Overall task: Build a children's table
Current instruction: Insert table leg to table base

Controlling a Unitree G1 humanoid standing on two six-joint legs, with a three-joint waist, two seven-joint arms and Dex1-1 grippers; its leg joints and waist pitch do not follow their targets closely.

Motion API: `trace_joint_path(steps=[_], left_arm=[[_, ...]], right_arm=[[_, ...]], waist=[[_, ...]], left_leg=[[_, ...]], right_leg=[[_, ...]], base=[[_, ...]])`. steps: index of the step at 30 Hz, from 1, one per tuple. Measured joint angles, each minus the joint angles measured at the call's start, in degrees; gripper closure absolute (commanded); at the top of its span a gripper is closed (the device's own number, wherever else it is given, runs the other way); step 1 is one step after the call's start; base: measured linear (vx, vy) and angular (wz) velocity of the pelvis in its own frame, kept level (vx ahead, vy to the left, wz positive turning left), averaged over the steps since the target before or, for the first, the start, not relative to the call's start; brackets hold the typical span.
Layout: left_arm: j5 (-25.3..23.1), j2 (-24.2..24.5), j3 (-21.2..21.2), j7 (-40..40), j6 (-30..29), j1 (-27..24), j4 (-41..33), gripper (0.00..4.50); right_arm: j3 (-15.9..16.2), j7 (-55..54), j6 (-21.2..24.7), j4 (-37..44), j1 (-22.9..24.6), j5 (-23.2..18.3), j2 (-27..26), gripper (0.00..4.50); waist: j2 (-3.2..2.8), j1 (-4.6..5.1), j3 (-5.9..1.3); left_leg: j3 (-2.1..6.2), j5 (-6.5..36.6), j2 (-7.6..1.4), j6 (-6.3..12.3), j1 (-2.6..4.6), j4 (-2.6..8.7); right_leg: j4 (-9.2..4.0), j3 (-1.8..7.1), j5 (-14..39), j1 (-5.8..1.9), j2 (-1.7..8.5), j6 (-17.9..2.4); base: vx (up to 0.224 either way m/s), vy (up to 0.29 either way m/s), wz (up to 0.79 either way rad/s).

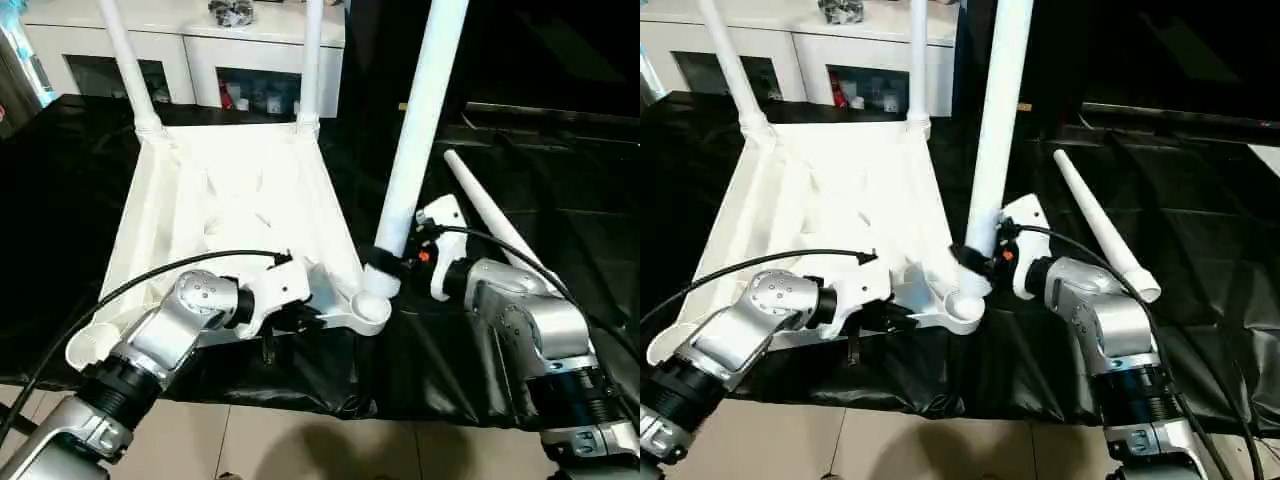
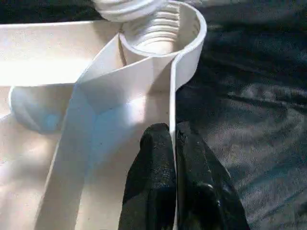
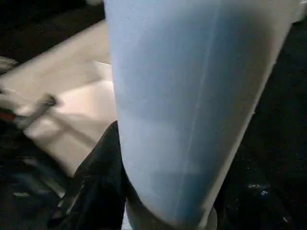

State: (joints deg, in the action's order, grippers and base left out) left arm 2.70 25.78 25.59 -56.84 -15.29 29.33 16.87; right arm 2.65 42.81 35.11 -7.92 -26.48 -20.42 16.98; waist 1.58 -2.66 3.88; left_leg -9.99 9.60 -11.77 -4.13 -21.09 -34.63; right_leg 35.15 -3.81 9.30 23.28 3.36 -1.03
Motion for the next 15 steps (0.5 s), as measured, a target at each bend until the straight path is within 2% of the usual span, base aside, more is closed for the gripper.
trace_joint_path(steps=[5,10,15], left_arm=[[-1.11,-2.62,-0.4,4.03,-0.25,1.14,2.66,4.5],[-1.57,-4.1,-0.69,5.38,-0.73,2.04,4.04,4.5],[-1.88,-4.51,-0.78,5.21,-0.18,2.1,4.44,4.5]], right_arm=[[-0.91,1.35,0.33,-1.19,-0.17,-1.21,0.7,2.6],[-0.89,1.46,0.06,-3.78,-0.2,0.53,2.2,2.6],[-0.02,1.27,-3.35,-5.81,-0.65,2.01,2.74,2.6]], waist=[[-0.24,0.04,-0.14],[-0.26,0.06,-0.15],[-0.38,-0.04,-0.2]], left_leg=[[-0.01,0.0,0.01,0.0,0.08,0.0],[-0.01,0.0,0.01,0.0,0.06,0.0],[-0.01,0.0,0.02,0.01,0.04,0.01]], right_leg=[[0.01,0.01,0.0,-0.03,0.0,0.01],[0.0,0.0,0.01,-0.02,0.0,0.02],[-0.06,0.0,0.01,-0.02,0.0,0.03]], base=[[0.0,0.0,0.0],[0.0,0.0,0.0],[0.0,0.0,0.0]])
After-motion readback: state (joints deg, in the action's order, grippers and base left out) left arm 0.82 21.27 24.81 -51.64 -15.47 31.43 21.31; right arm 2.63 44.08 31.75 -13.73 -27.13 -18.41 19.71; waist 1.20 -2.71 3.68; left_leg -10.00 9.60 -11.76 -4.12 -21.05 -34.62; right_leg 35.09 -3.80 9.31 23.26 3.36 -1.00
